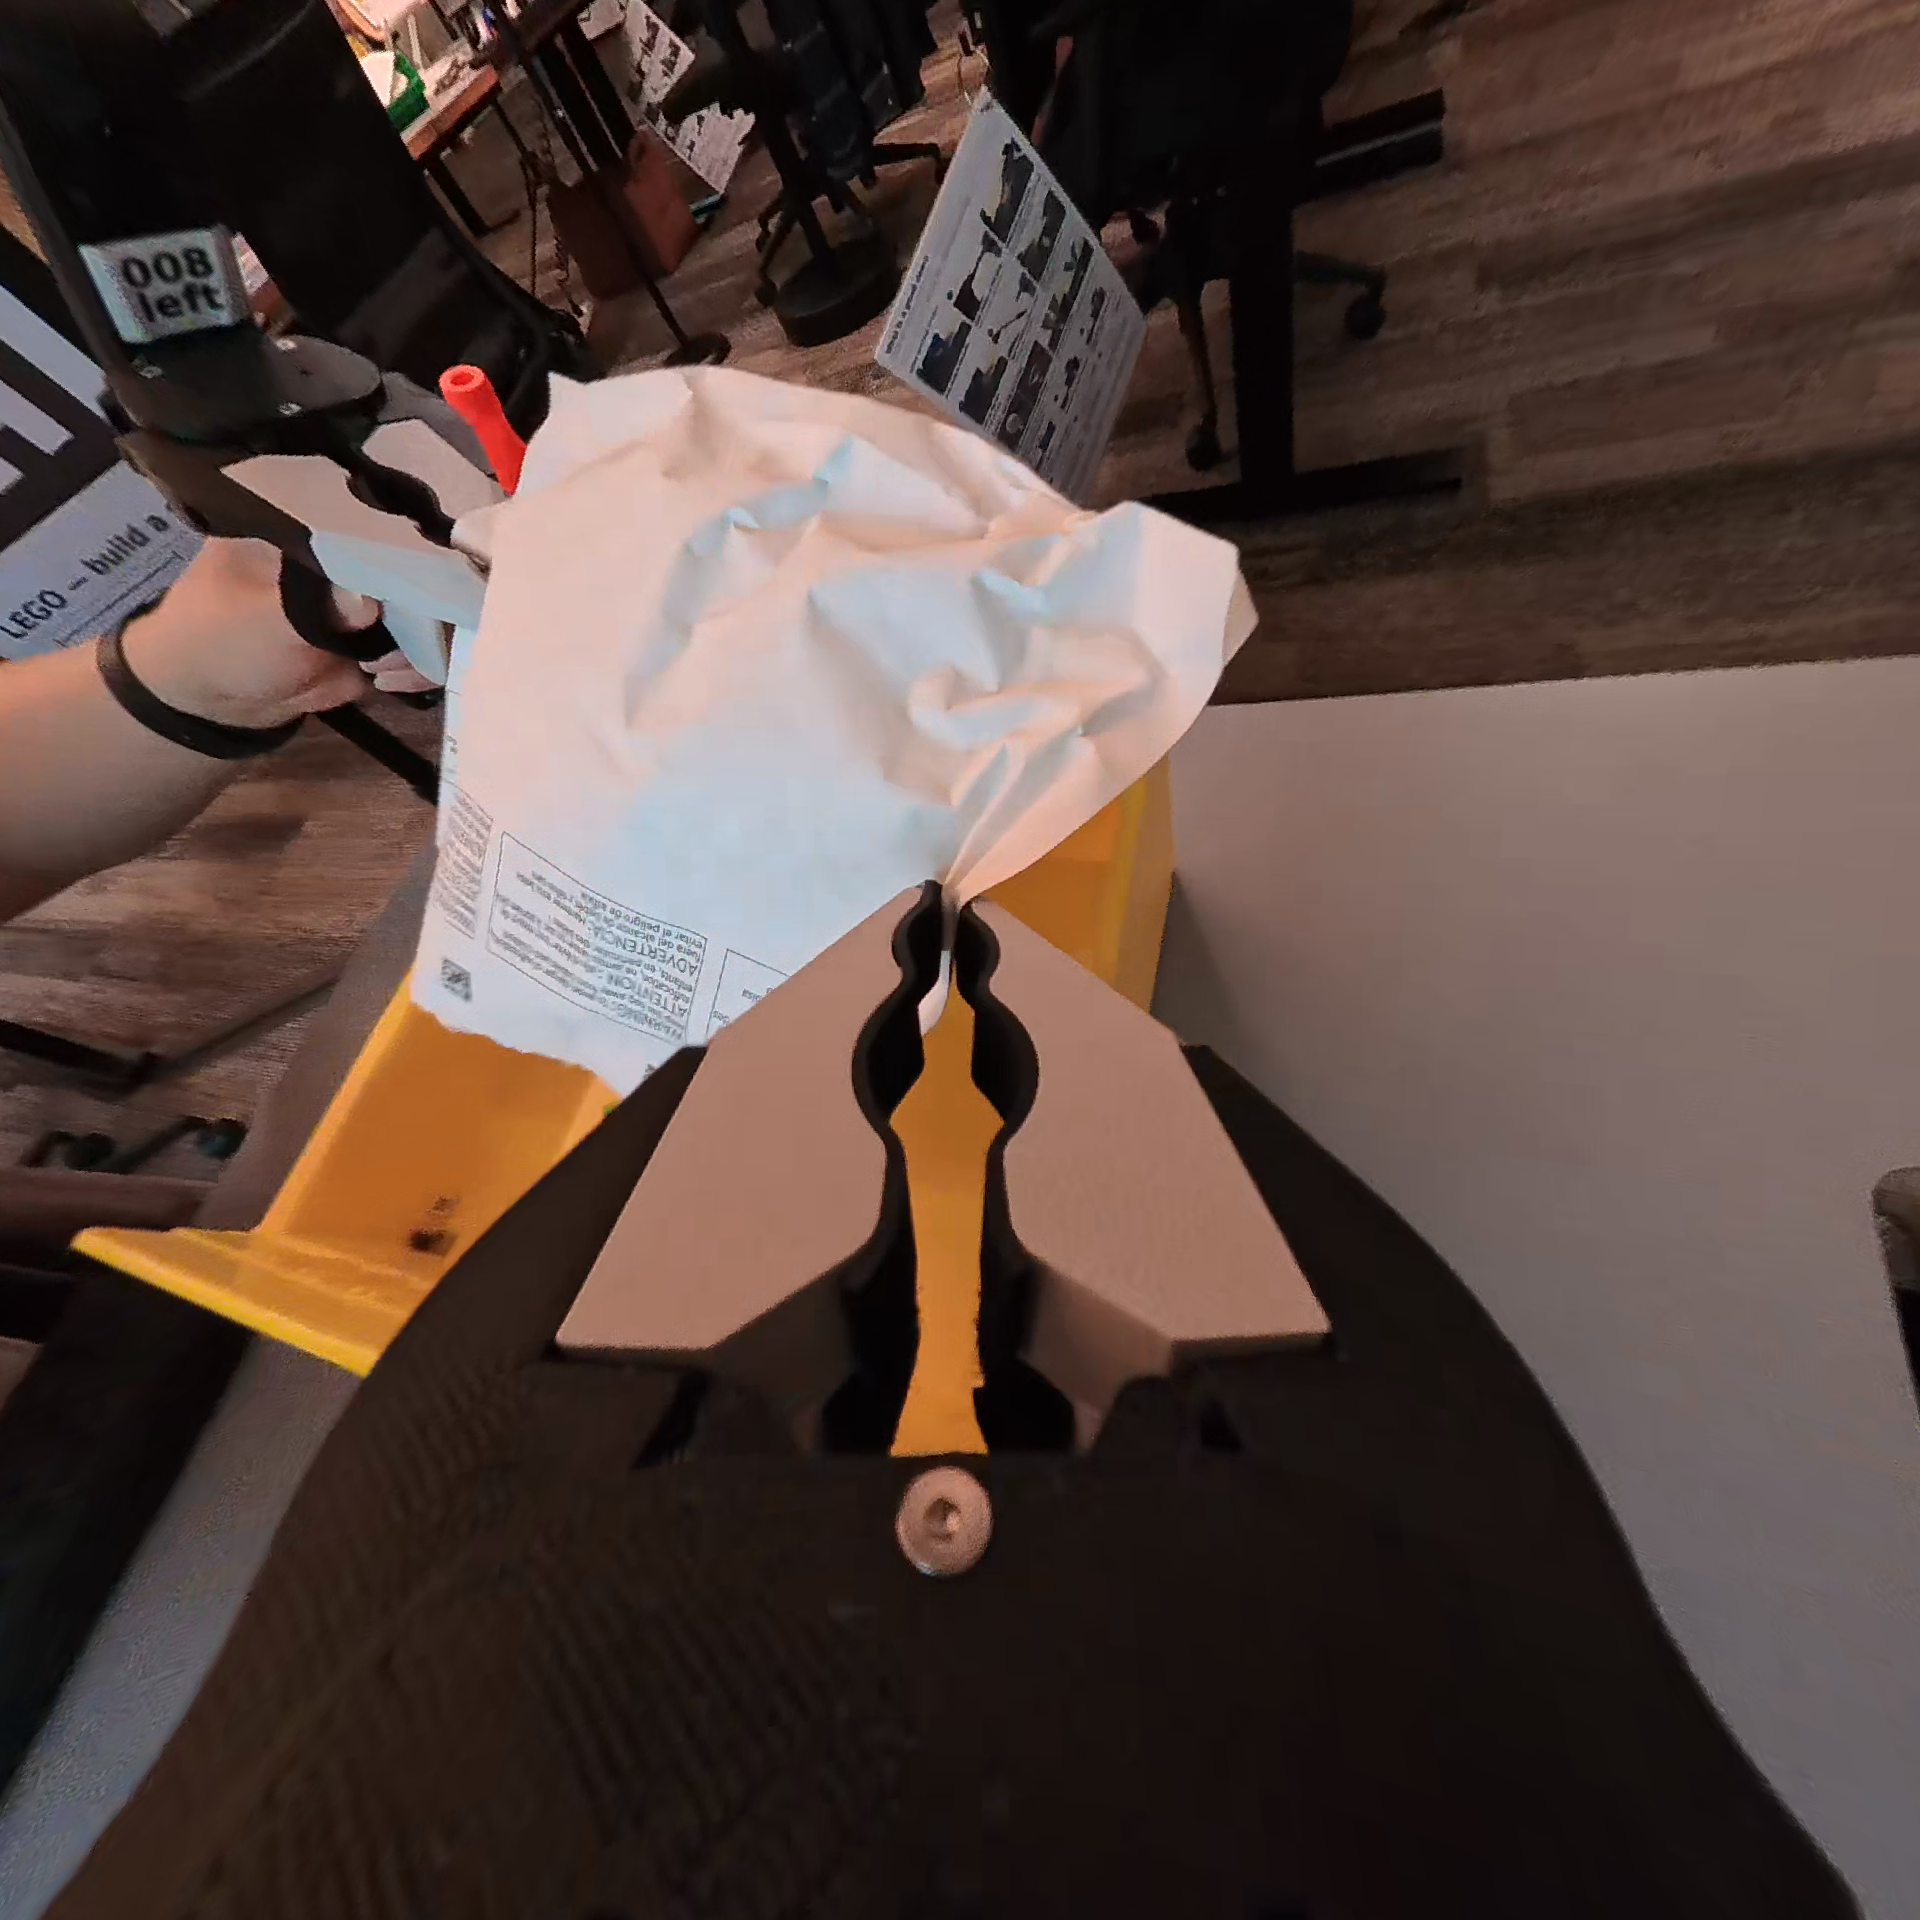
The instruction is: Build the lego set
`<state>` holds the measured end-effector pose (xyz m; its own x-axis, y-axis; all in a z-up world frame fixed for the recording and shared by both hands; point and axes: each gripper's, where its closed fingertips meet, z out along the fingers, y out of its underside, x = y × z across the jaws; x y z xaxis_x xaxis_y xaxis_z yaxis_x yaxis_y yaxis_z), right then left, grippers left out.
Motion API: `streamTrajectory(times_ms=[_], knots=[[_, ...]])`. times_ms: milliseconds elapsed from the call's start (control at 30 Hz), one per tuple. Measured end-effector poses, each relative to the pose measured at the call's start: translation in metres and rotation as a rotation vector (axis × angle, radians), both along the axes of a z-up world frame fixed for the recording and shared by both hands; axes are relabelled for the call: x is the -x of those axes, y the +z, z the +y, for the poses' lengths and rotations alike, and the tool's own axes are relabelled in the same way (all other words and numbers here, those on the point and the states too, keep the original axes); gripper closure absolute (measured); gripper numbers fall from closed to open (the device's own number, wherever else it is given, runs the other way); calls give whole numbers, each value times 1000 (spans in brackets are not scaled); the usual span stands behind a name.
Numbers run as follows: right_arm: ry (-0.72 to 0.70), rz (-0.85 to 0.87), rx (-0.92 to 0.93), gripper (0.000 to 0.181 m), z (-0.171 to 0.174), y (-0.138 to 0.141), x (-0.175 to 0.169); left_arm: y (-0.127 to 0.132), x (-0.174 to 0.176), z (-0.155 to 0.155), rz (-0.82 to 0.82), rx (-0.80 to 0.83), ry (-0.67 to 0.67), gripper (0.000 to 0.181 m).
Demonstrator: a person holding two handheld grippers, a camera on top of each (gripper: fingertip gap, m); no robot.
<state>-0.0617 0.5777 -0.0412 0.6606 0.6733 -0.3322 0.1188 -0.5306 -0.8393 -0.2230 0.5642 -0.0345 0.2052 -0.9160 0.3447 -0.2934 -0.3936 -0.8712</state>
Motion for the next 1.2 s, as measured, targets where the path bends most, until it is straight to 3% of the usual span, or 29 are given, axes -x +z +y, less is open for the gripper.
streamTrajectory(times_ms=[267, 700, 967, 1200], knots=[[10, -27, -108, 181, -1, 4, 1, -7, 2, 6, 14, -79, 22, 181], [43, -85, -363, 181, -11, 28, -1, 5, 4, 7, -27, -273, 20, 181], [71, -200, -642, 181, -18, 41, 0, 24, 9, 1, -55, -452, 20, 181], [74, -117, -691, 181, -29, 70, 2, 45, 11, -6, -91, -548, 36, 181]])
